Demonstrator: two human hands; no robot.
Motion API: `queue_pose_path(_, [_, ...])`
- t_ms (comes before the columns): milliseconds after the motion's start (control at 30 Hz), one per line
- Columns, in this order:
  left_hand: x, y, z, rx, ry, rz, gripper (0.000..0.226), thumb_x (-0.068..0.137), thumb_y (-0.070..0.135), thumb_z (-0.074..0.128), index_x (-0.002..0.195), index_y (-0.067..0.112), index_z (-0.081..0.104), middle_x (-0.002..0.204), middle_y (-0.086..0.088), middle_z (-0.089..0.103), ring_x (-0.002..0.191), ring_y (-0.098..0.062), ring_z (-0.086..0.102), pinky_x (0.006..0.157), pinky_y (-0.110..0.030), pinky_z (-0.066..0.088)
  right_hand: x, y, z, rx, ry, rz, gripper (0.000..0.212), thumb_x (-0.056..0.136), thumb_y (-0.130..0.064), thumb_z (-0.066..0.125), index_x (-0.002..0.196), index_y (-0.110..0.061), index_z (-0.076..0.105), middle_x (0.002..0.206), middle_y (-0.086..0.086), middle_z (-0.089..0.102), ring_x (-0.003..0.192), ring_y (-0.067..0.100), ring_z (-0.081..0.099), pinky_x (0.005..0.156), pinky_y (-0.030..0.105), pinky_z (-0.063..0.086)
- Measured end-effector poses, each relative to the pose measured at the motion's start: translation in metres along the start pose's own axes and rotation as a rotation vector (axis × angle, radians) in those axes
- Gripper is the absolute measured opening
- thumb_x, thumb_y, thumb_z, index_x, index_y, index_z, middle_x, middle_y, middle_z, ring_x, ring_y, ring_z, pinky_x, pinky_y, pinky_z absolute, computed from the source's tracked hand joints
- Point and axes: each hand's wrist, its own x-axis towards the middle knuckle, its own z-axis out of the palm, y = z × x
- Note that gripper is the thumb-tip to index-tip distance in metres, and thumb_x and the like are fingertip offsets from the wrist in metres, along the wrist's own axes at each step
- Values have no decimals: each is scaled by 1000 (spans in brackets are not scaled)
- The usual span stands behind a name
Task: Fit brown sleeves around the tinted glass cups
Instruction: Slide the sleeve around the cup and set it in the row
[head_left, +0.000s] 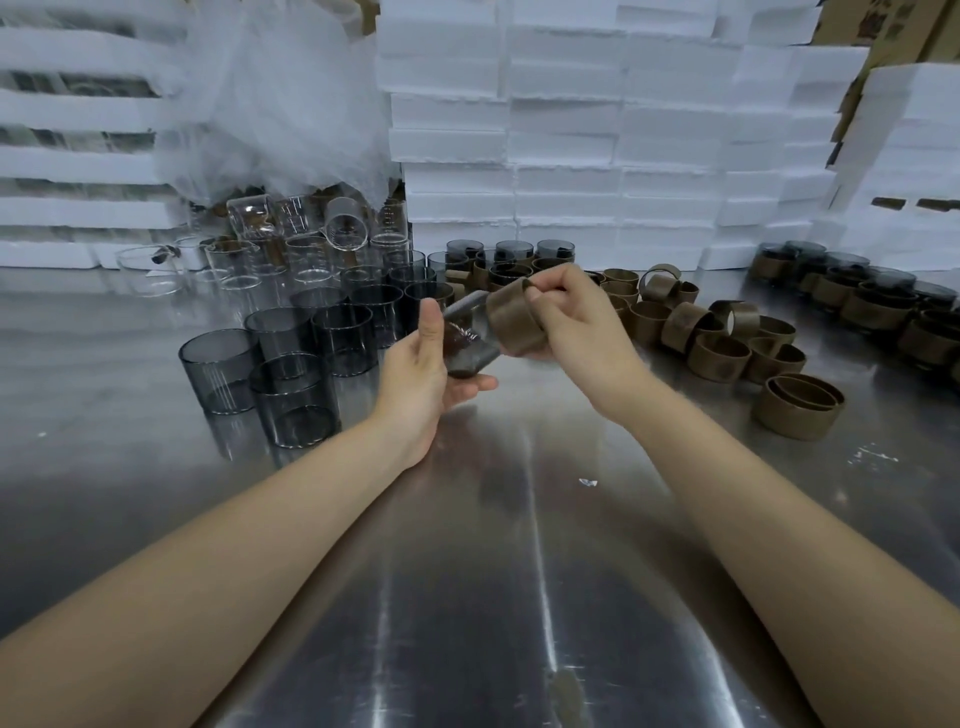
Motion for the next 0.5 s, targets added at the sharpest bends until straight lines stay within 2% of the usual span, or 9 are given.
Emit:
queue_pose_path(33, [0,0,-1,-22,-17,16,57,91,55,41,117,11,64,94,-8,75,67,-17,73,52,-19,55,-1,1,3,-30,2,-40,19,99,-7,48,86,-20,51,61,-10,61,67,5,64,60,29,59])
queue_pose_path(100, [-1,1,-3,-47,-63,37,45,98,42,43,117,9,65,110,-14,71,88,-21,74,70,-27,60,-3,4,3,-118,14,-90,21,99,-8,50,84,-23,52,63,-6,61,73,15,65,64,35,61])
queue_pose_path(167, [-2,1,-3,-43,-97,32,40,101,32,46,124,4,62,118,-19,68,95,-29,72,80,-31,60,-3,7,2,-229,55,-124,19,98,-10,50,86,-24,51,62,-7,60,74,18,64,68,39,60])
queue_pose_path(267, [-4,0,0,-16,-133,51,38,100,18,51,136,5,53,125,-18,65,96,-32,72,79,-32,60,-3,10,0,-295,97,-141,12,99,-8,47,92,-19,48,67,-5,63,74,22,64,63,35,60])
queue_pose_path(333, [-6,1,1,-9,-111,75,47,98,12,54,144,8,44,135,-14,58,93,-30,73,77,-33,61,-5,11,0,-316,98,-162,9,98,-7,44,96,-15,48,73,6,66,73,30,64,63,42,60])
queue_pose_path(400, [-6,1,1,12,-86,95,52,95,7,57,145,8,42,142,-11,53,95,-28,72,78,-37,61,-7,12,2,-395,109,-215,12,97,-7,42,97,-16,50,74,7,65,69,25,59,68,48,56])
queue_pose_path(500, [-6,3,2,43,-55,88,52,91,3,63,141,7,48,143,-13,51,105,-30,69,72,-34,62,-11,13,6,-486,92,-286,17,97,-8,41,100,-16,56,74,5,64,65,15,56,65,39,51])
